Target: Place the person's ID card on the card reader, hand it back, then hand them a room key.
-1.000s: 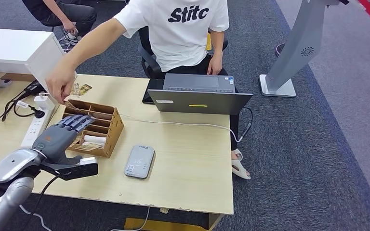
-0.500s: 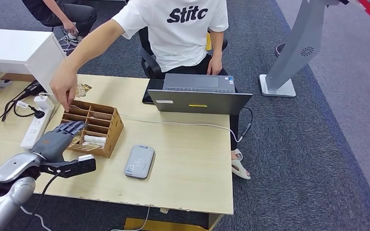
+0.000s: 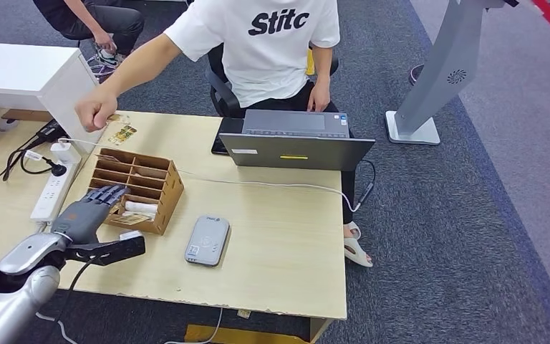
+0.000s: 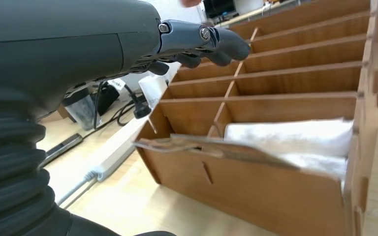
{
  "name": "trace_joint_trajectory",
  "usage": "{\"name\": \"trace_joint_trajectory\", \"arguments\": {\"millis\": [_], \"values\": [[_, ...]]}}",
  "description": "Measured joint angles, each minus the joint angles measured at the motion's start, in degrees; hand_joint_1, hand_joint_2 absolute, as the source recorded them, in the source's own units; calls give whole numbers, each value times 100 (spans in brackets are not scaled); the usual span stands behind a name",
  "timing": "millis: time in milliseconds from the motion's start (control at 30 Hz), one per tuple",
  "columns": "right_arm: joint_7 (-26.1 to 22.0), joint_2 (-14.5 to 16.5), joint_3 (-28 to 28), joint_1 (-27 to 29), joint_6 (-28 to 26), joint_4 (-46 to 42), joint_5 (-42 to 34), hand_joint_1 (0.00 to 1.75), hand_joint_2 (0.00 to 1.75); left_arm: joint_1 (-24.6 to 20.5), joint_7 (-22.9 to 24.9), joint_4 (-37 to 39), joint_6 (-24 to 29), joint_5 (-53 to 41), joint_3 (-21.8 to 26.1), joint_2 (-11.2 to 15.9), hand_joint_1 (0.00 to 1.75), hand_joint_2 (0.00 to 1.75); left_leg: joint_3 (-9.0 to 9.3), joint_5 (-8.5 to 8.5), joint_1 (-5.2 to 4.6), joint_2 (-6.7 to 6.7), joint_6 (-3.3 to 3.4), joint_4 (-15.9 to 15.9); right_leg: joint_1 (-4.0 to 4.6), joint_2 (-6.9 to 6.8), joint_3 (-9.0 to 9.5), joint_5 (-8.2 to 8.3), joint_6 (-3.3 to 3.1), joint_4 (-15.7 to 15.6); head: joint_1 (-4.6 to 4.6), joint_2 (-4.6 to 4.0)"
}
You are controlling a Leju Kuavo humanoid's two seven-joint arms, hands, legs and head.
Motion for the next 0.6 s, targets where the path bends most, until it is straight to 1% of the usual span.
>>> {"name": "trace_joint_trajectory", "arguments": {"millis": [267, 600], "values": [[34, -2, 5, -1, -1, -1, 38, 0, 175, 13, -5, 480, 287, -208, 2, -166, 0, 175, -3, 0, 0, -2, 0, 0, 0, -2, 1, 0, 0, 0, 0, 0], [36, -2, 7, 0, -1, -3, 38, 0, 175, 15, -5, 685, 332, -214, 2, -271, 0, 175, -3, 0, 0, -3, 1, 0, 0, -3, 1, 0, 0, 0, -1, 0]]}}
